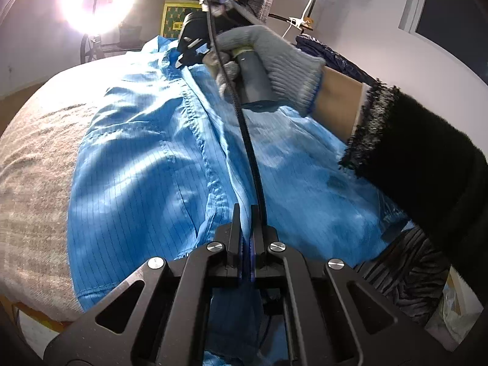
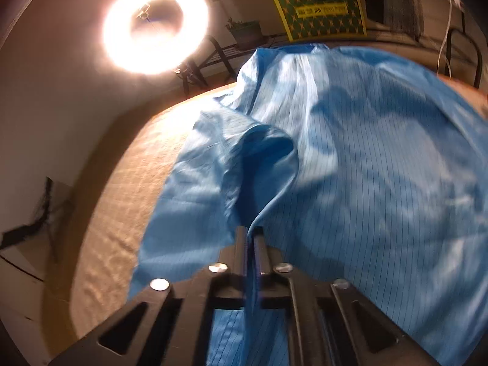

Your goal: Fold large clothes

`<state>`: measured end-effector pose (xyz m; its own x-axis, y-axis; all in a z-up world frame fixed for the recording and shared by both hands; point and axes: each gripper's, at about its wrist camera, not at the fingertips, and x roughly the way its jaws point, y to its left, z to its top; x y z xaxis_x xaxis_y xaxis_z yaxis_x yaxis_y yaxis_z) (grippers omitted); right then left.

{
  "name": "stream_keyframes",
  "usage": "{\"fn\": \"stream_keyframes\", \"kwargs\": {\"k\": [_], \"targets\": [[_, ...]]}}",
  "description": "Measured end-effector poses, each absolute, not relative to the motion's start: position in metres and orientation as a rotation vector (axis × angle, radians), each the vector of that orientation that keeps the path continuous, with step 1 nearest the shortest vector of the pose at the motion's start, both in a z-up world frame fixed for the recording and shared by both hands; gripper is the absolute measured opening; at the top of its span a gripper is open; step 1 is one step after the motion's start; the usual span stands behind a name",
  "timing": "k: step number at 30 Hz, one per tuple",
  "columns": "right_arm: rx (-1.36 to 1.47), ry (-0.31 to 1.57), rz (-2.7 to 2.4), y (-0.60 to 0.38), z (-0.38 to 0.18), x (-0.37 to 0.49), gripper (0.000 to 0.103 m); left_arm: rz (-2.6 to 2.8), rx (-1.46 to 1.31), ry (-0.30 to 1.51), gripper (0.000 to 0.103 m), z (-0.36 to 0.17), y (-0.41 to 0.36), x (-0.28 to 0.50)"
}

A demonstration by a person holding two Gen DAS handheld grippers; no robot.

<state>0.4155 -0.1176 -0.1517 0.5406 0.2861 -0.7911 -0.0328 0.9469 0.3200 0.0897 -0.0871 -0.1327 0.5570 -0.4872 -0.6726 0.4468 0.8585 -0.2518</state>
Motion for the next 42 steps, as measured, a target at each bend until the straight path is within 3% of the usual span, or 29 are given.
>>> {"fn": "stream_keyframes", "kwargs": {"k": [9, 10, 11, 12, 15, 23, 25, 27, 34, 42], "targets": [[0.241, 1.018, 0.110, -0.131, -0.165, 0.420, 0.001, -0.566, -0.038, 0.823, 0.001, -0.135, -0.089, 0.082], [0.266, 1.014, 0.120, -0.138, -0.163, 0.416, 0.005, -0.566, -0.043, 0.831, 0.004, -0.133, -0.083, 0.079], [0.286, 1.016, 0.132, -0.143, -0.161, 0.415, 0.015, -0.573, -0.052, 0.834, 0.009, -0.131, -0.076, 0.077], [0.316, 1.009, 0.154, -0.149, -0.157, 0.411, 0.031, -0.579, -0.058, 0.834, 0.016, -0.130, -0.069, 0.072], [0.316, 0.955, 0.165, -0.161, -0.136, 0.393, 0.035, -0.583, -0.070, 0.820, 0.037, -0.122, -0.050, 0.051], [0.330, 0.862, 0.295, -0.177, -0.078, 0.316, 0.035, -0.474, -0.174, 0.717, 0.037, -0.095, 0.019, 0.016], [0.311, 0.845, 0.343, -0.171, -0.071, 0.289, 0.034, -0.427, -0.216, 0.729, 0.033, -0.100, 0.039, 0.022], [0.310, 0.827, 0.403, -0.165, -0.068, 0.256, 0.032, -0.425, -0.253, 0.745, 0.021, -0.109, 0.050, 0.031], [0.179, 0.889, 0.553, -0.108, -0.109, 0.173, 0.028, -0.445, -0.165, 0.791, 0.021, -0.140, 0.022, 0.052], [-0.043, 0.949, 0.491, -0.072, -0.154, 0.161, 0.028, -0.402, 0.004, 0.815, 0.021, -0.154, -0.014, 0.056]]}}
